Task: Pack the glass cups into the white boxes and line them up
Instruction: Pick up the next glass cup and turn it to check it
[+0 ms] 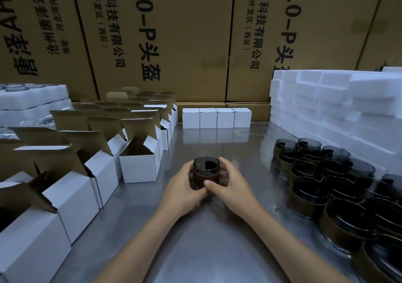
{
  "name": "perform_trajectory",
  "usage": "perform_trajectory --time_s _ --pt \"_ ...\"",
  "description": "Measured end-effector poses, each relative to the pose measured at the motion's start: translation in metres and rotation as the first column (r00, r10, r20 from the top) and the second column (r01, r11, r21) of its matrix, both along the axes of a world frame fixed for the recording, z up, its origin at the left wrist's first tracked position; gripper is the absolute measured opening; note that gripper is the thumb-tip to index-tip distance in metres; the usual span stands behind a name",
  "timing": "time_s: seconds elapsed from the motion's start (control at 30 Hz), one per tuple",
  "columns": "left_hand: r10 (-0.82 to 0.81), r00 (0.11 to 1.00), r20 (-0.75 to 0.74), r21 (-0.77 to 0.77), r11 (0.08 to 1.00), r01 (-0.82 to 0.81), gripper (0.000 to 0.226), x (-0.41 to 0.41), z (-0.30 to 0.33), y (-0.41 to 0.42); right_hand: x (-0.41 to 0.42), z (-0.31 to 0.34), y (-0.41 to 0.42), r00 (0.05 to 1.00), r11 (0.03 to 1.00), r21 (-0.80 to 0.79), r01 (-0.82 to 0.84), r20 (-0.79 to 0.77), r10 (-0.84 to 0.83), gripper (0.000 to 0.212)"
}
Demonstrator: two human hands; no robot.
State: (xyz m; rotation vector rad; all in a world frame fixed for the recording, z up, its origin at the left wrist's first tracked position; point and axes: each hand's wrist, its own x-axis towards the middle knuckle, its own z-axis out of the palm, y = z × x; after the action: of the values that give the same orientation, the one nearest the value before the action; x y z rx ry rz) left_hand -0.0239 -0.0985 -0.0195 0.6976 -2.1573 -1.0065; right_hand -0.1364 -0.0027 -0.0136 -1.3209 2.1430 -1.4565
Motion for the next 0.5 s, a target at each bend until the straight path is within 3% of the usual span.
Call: perform_trajectory --time_s 0.13,0.3,0.43,0.5 --pt "-0.065 0.997 -0.048 0.017 0.998 0.066 0.066 -0.0005 0.0007 -0.0008 -0.0033 -0.0004 -0.0012 1.000 0.999 -0.040 0.026 -0.014 -0.027 0.055" --pt "-0.099 0.993 -0.070 -0.106 0.990 0.092 0.065 0.0009 0.0040 0.0007 -0.0054 -0.0015 -0.0027 0.998 0.991 -0.131 -0.003 0.059 0.010 0.069" --pt "-0.125 0.979 -0.159 -0.015 0.992 0.124 0.066 0.0006 0.0039 -0.0015 -0.0060 -0.0019 -0.0024 0.998 0.984 -0.176 -0.036 0.052 0.046 0.078" --pt "-0.138 0.973 -0.184 0.006 0.990 0.142 0.064 0.0006 0.0047 -0.0014 -0.0065 -0.0007 -0.0020 0.998 0.979 -0.197 -0.055 0.023 0.060 0.067"
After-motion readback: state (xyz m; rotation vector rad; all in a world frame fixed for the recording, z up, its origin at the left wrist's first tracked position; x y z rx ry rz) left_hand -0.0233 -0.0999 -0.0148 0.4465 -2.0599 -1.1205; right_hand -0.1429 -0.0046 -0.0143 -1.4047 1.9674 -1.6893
